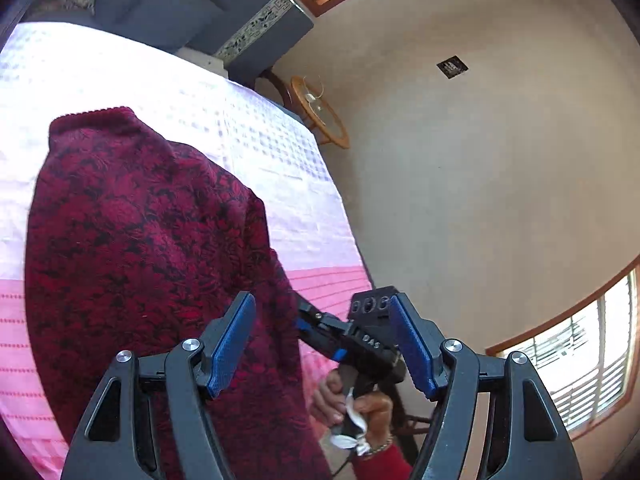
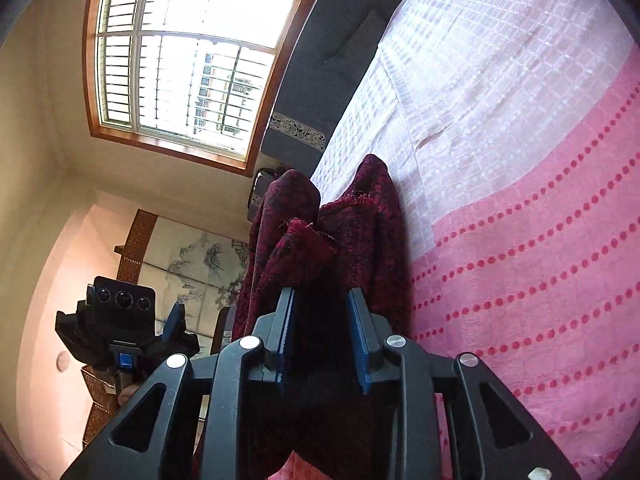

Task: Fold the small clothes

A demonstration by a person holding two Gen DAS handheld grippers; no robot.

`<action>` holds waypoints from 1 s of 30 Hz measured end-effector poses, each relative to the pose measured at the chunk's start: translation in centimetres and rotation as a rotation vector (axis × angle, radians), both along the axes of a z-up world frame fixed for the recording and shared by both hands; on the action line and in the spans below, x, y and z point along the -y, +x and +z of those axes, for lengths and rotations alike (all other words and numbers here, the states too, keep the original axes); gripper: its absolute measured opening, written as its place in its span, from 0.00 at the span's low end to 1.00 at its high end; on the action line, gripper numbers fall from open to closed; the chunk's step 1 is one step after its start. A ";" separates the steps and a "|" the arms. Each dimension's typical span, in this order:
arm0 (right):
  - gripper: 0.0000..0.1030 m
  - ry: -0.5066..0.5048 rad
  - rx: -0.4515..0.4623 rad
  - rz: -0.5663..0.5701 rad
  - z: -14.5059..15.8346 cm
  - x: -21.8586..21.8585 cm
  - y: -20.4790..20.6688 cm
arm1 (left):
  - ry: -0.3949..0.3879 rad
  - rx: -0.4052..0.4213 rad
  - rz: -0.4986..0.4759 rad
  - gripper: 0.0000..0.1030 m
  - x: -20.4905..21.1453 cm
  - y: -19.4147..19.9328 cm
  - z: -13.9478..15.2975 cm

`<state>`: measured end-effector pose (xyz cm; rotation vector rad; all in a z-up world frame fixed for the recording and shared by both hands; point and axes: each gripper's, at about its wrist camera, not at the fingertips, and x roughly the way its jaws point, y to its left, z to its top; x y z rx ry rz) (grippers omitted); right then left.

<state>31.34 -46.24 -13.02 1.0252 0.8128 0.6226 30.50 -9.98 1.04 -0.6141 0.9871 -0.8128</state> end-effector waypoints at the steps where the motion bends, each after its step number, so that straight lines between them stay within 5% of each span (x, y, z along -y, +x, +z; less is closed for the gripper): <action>1: 0.33 -0.032 0.003 -0.038 0.3 0.8 -0.2 | 0.021 0.033 0.021 0.68 -1.0 -0.8 -0.6; 3: 0.33 -0.066 0.025 -0.107 1.4 2.3 -0.9 | 0.048 0.058 0.060 0.68 -2.7 -2.3 -2.3; 6: 0.33 -0.015 0.104 -0.039 4.3 2.0 -1.5 | -0.012 0.012 0.101 0.68 -4.2 -4.0 -5.6; 11: 0.35 -0.206 0.045 0.096 6.0 -4.0 0.4 | -0.023 0.007 0.128 0.68 -3.6 -6.4 -10.2; 15: 0.34 -0.290 -0.038 0.143 3.3 -6.9 1.4 | 0.066 0.114 0.122 0.68 -1.9 -7.4 -10.4; 17: 0.12 -0.322 -0.031 0.112 3.6 -7.1 1.2 | 0.101 0.139 0.108 0.68 -1.4 -7.8 -10.1; 21: 0.11 -0.339 0.061 0.038 6.2 -5.2 -2.4 | 0.048 0.111 0.101 0.68 -2.3 -8.0 -10.1; 24: 0.11 -0.376 0.033 0.001 5.0 -3.7 -5.1 | 0.026 0.076 0.086 0.68 -2.4 -8.0 -10.8; 30: 0.11 -0.304 -0.041 -0.027 1.4 -2.6 -6.3 | 0.155 0.169 0.041 0.68 -0.5 -8.7 -11.0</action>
